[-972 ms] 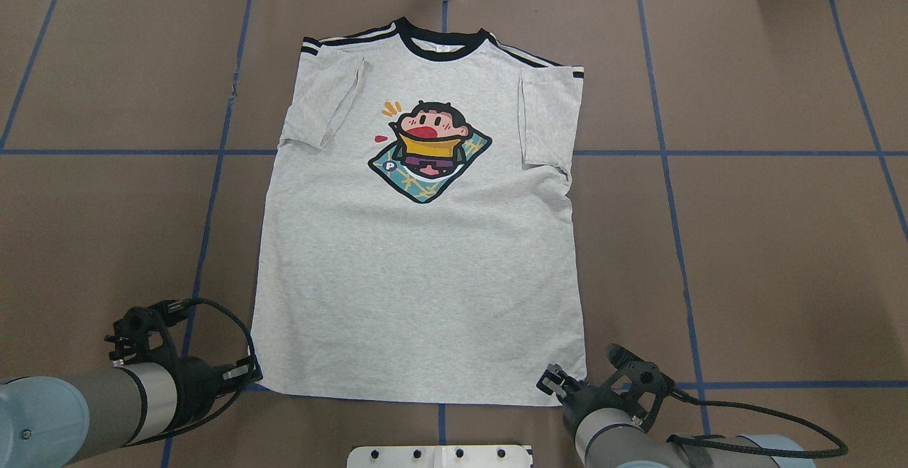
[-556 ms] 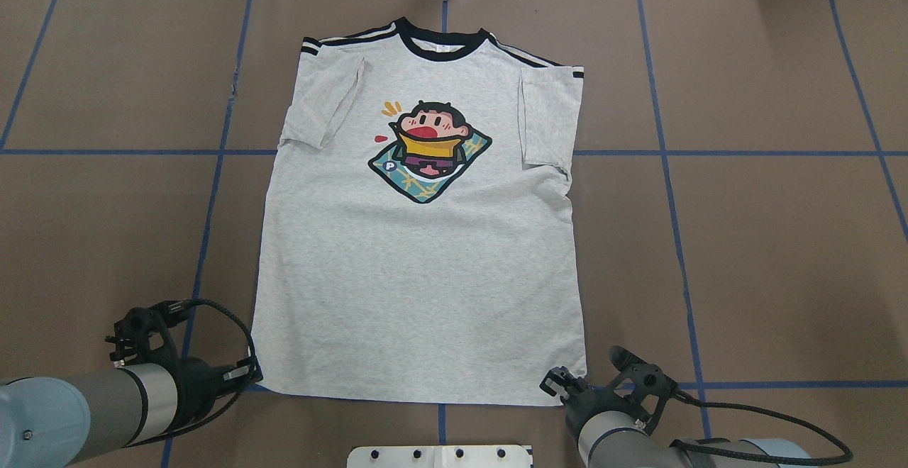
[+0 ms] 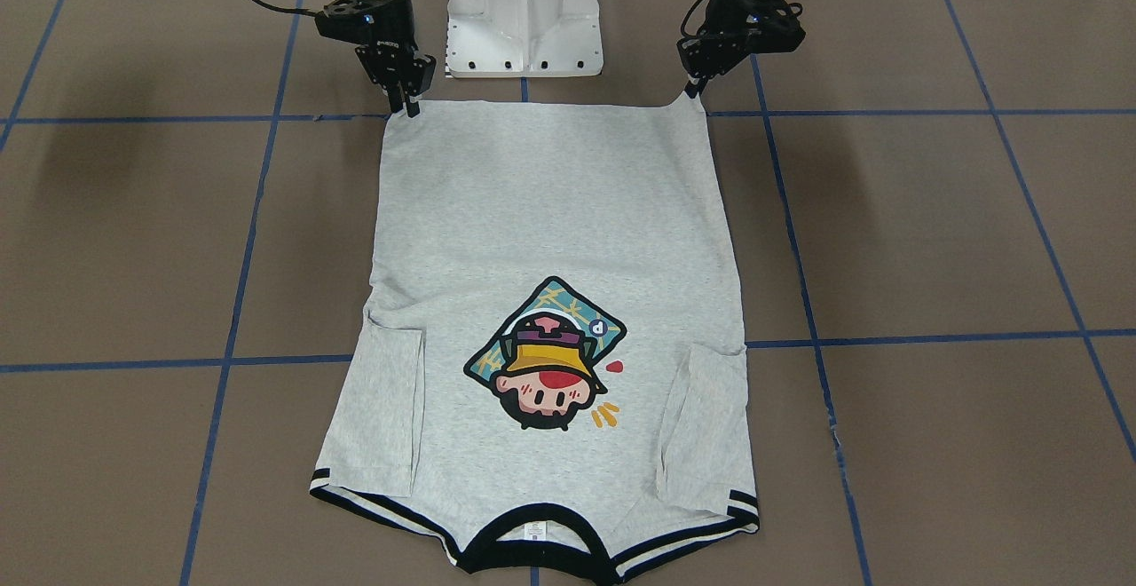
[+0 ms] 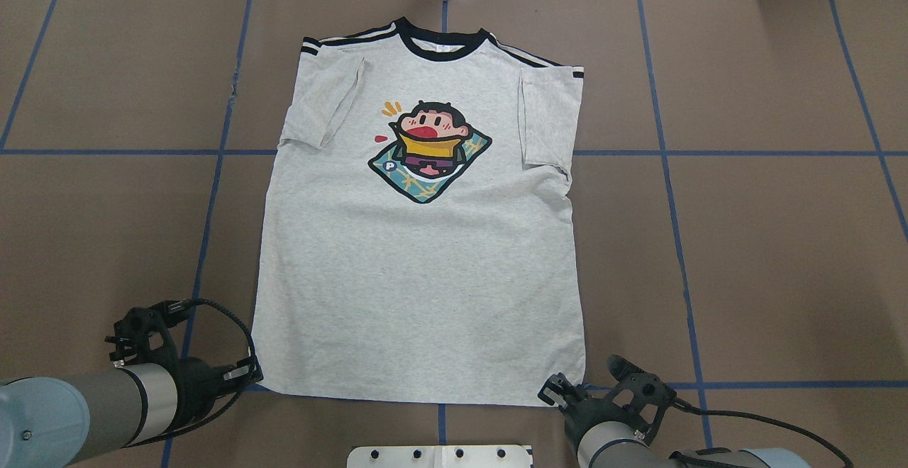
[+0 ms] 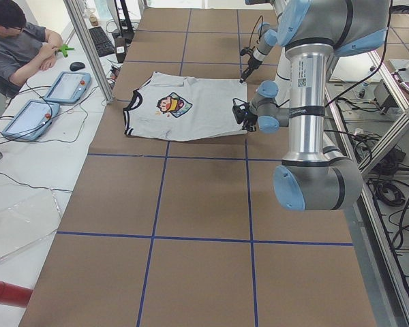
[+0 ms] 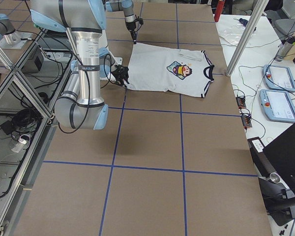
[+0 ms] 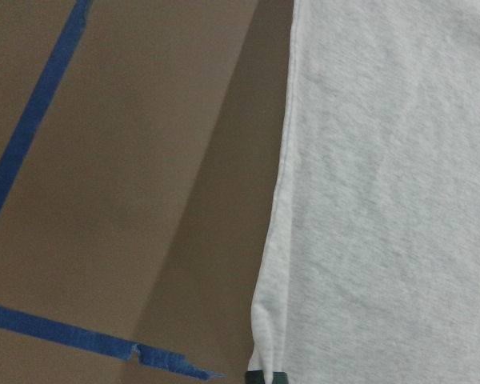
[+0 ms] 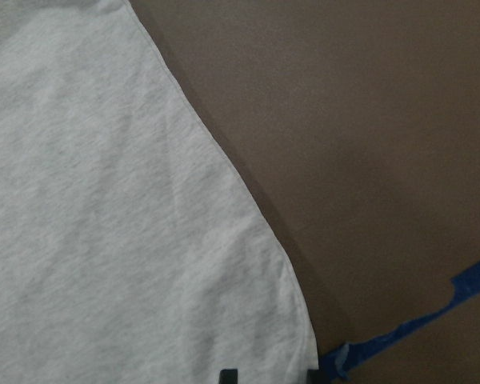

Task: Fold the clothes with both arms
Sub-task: 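Pinch the hem corners with both grippers, adjusting grip, then lift the hem with both grippers and carry it toward the collar, then hold the hem over the collar with both grippers, then release the hem and move the left gripper to the shirt's side edge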

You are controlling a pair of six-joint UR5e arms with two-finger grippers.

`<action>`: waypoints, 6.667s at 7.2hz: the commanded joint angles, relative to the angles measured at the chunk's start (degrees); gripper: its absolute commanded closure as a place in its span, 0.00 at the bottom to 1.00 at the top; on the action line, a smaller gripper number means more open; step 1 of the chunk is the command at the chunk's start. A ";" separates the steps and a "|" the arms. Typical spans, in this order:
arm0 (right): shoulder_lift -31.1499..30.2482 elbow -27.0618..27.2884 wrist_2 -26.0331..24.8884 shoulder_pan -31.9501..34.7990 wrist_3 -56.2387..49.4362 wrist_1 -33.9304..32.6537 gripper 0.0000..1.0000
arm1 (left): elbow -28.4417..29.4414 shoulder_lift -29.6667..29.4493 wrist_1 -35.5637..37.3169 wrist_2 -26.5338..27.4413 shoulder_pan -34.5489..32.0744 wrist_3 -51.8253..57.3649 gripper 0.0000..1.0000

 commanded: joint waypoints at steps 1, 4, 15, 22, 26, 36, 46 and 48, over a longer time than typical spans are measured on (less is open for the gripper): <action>-0.03 0.88 -0.04 -0.47 0.00 -2.28 0.60 | 0.08 -0.52 0.00 -0.08 0.00 0.02 1.00; -0.03 2.21 -0.13 -1.44 0.35 -4.49 0.62 | 0.08 -0.88 0.00 -0.08 -0.09 0.02 1.00; 0.31 2.02 -0.04 -1.79 0.35 -9.98 1.00 | 0.08 -0.88 0.00 -0.08 0.09 0.11 1.00; 16.13 36.40 18.94 7.67 -5.75 -54.59 1.00 | -31.21 -8.65 33.97 -21.93 -11.02 9.83 1.00; 20.62 23.37 23.16 26.99 -25.65 -42.98 1.00 | -10.35 -26.06 36.29 -22.06 -26.23 28.81 1.00; 25.46 -28.86 25.19 43.73 -38.58 -0.77 1.00 | 41.70 -40.25 8.91 -14.32 -37.88 36.15 1.00; 23.71 -27.18 29.05 45.40 -48.59 2.89 0.00 | 33.20 -34.14 2.98 -16.50 -37.01 45.99 0.00; 22.29 -24.96 29.14 45.32 -48.60 2.98 0.00 | 21.76 -22.99 2.55 -18.63 -32.90 44.50 0.00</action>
